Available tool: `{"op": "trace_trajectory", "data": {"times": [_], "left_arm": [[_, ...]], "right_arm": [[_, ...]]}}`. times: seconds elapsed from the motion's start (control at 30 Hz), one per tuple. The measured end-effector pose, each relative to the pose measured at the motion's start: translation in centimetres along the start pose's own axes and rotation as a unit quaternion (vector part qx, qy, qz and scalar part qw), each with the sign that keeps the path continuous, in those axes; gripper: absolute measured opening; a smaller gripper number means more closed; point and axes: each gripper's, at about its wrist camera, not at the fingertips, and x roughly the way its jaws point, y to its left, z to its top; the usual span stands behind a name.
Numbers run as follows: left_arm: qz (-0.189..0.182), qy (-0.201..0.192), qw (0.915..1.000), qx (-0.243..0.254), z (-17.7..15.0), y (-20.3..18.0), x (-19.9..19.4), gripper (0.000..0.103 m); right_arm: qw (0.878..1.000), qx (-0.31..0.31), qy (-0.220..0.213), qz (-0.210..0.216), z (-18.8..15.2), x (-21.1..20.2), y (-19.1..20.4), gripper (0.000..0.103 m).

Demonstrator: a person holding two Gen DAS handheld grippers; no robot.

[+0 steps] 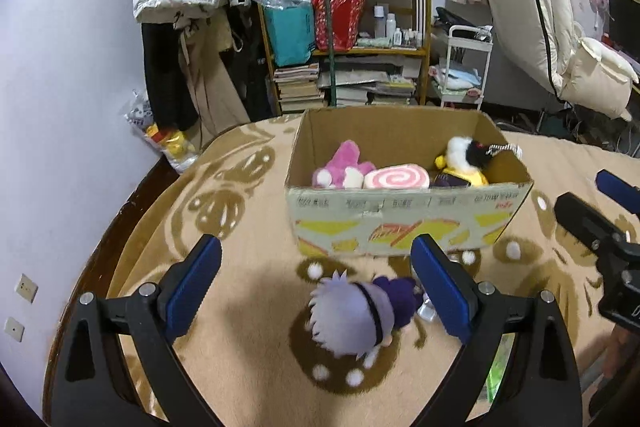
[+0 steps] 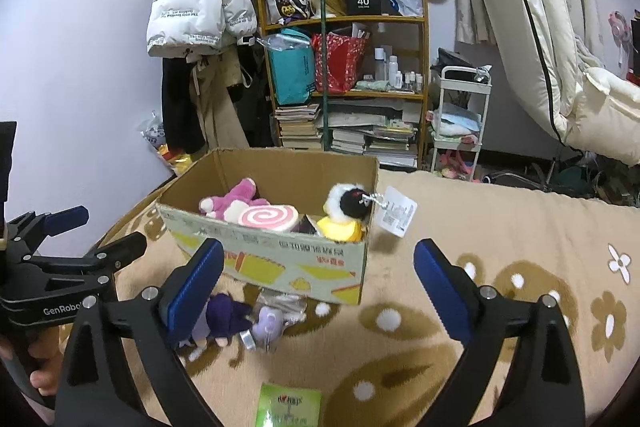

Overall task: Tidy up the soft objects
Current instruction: 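Lower the left tool to the white-haired plush while the right tool approaches the green tissue pack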

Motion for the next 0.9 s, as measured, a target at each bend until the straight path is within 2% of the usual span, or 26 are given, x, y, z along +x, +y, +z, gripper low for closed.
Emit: {"op": "trace_trajectory", "data": {"times": [0.27, 0.47, 0.63, 0.9], "left_arm": [[0.011, 0.02, 0.9997, -0.004, -1.3, 1.0, -1.1, 0.095], [0.001, 0.036, 0.9991, -0.021, -1.8, 1.9, -1.2, 0.095], [-0.003, 0.055, 0.9981, -0.027, -2.1, 2.1, -0.2, 0.095], [-0.02, 0.1, 0.9944, -0.028, -2.8, 1.6, 2.6, 0.095]], "right_arm": [[1.0, 0.008, 0.028, -0.001, -1.6, -1.5, 0.1, 0.1], [0.998, 0.012, 0.059, 0.004, -2.7, -1.9, 0.2, 0.1], [0.995, 0.03, 0.095, 0.015, -3.4, -0.8, -0.1, 0.1], [0.985, 0.038, 0.167, 0.003, -4.7, 2.4, -0.5, 0.1]]}}
